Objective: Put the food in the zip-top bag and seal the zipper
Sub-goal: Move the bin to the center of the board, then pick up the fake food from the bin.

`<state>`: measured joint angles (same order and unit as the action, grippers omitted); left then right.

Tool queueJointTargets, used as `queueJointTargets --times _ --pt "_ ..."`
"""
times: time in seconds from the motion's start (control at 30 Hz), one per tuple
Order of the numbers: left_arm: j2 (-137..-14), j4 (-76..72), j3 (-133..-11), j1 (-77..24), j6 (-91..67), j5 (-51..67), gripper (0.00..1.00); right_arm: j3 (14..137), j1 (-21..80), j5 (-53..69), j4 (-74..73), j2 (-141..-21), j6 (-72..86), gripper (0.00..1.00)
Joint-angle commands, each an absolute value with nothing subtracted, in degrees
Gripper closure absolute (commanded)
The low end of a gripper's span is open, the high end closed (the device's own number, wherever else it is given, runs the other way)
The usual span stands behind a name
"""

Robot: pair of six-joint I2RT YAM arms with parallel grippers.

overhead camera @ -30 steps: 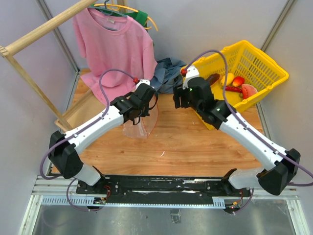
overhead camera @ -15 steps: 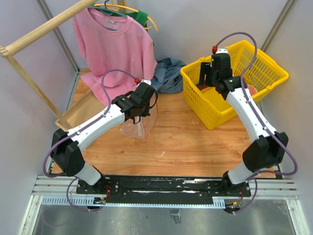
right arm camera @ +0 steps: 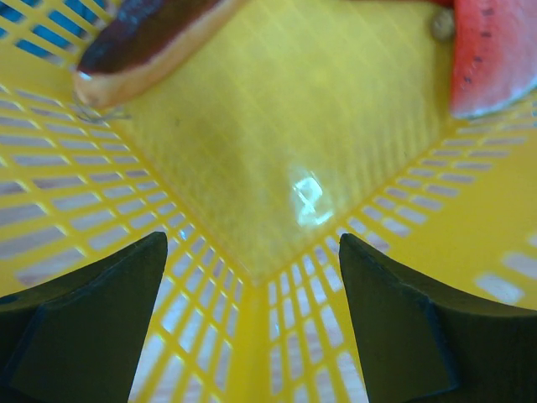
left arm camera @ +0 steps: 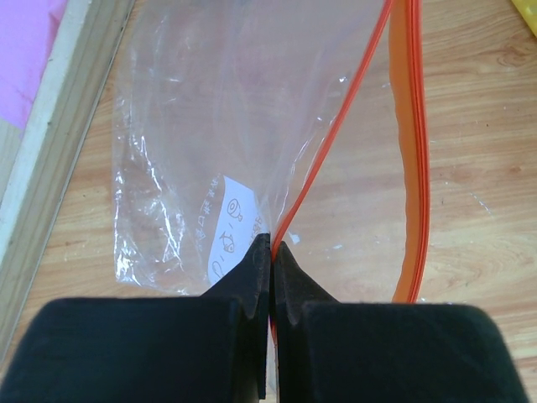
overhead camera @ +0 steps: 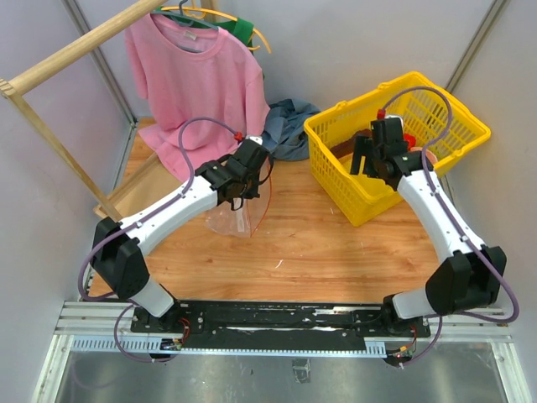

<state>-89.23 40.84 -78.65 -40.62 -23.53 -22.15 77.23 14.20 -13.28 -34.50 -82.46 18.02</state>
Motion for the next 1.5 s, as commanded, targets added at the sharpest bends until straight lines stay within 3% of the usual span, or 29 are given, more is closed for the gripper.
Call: queueJointTargets --times 0.0,0.47,0.7,1.0,1.47 --pt "-89.7 40.7 -80.3 -40.3 -22.5 -21.4 1.0 71.6 12.2 -15.2 -44.7 -78.5 19.0 0.14" --pt "-89.2 40.7 -79.8 -39.3 -22.2 -21.1 1.0 66.3 -5.1 -20.0 -47.6 -68.2 15.0 0.1" --pt "-89.7 40.8 -80.2 -39.2 -22.1 -20.7 1.0 67.7 -1.4 -2.5 -38.6 -70.3 18.1 0.12" --pt "-90.1 41.0 -80.2 -39.2 -22.3 -20.1 1.0 70.7 5.3 -0.7 -28.3 -82.0 27.5 0.11" --pt "-90.7 41.0 -80.1 -39.2 -22.1 -19.3 1.0 68.8 5.9 5.2 -21.0 -96.1 31.9 0.11"
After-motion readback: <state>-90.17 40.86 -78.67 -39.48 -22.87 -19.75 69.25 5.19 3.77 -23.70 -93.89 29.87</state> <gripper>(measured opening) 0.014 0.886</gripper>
